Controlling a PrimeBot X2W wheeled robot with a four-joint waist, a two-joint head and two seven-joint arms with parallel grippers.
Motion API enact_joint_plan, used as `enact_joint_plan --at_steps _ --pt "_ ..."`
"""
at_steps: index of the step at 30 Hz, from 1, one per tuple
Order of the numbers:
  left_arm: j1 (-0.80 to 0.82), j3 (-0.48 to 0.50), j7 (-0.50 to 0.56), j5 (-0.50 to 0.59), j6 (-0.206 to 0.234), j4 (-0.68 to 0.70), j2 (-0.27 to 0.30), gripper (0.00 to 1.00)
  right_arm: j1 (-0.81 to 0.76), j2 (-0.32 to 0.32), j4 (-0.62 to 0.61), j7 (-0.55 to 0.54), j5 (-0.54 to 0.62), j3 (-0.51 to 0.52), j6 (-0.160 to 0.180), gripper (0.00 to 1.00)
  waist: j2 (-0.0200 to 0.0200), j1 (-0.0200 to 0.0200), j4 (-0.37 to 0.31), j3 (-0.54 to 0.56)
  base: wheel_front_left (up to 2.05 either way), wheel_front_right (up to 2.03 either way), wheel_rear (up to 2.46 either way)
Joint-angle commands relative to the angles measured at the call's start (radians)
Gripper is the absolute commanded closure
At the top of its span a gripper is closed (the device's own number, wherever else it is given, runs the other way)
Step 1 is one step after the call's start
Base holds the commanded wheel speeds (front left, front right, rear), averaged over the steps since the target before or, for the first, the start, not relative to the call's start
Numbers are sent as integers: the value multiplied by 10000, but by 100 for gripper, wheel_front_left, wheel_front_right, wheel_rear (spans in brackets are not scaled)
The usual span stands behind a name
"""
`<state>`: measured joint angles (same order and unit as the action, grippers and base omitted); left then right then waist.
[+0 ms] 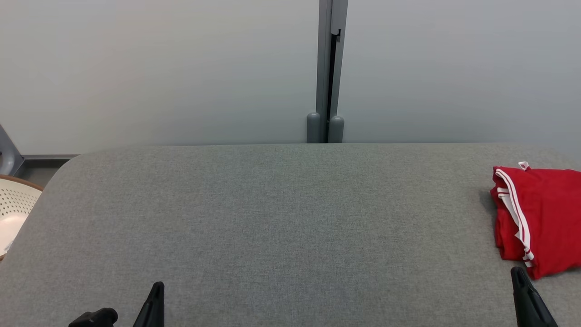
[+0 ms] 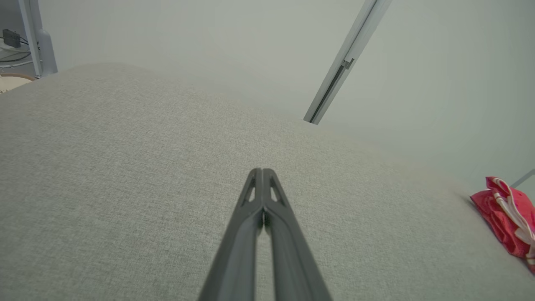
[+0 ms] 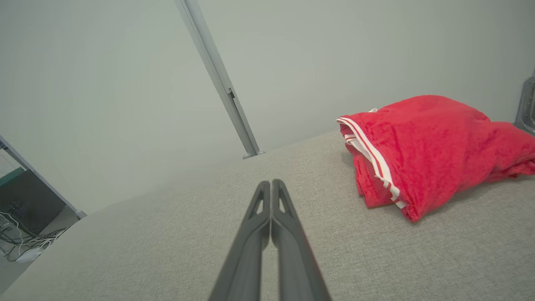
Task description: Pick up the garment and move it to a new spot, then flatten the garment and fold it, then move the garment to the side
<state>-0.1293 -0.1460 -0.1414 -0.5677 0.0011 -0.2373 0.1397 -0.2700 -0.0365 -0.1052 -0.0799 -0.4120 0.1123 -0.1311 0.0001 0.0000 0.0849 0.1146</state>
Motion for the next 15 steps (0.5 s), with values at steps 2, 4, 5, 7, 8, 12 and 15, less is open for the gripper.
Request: enact_joint_plan --at_steps 2,4,5,7,8,12,15 --pt "431 203 108 -587 -94 140 -9 100 411 -78 53 -21 -692 9 1 100 -1 0 -22 -31 0 0 0" --pt "489 273 181 -884 -128 136 -36 100 512 -81 151 -31 -1032 9 1 100 -1 0 -37 -52 0 0 0" --pt "520 308 217 -1032 -148 133 -49 100 563 -83 203 -34 -1199 9 1 100 -1 0 -45 -63 0 0 0" --pt "585 378 285 -1316 -187 129 -72 100 667 -86 304 -43 -1528 9 1 100 -1 0 -60 -84 0 0 0" --pt "616 412 322 -1457 -207 127 -83 100 714 -88 352 -48 -1688 9 1 100 -1 0 -68 -94 0 0 0" --pt "726 546 455 -2005 -275 117 -130 100 904 -93 538 -68 -2316 10 1 100 -1 0 -99 -137 0 0 0" --pt "816 644 551 -2401 -325 111 -164 100 1048 -97 679 -82 -2769 11 1 100 -1 0 -122 -169 0 0 0"
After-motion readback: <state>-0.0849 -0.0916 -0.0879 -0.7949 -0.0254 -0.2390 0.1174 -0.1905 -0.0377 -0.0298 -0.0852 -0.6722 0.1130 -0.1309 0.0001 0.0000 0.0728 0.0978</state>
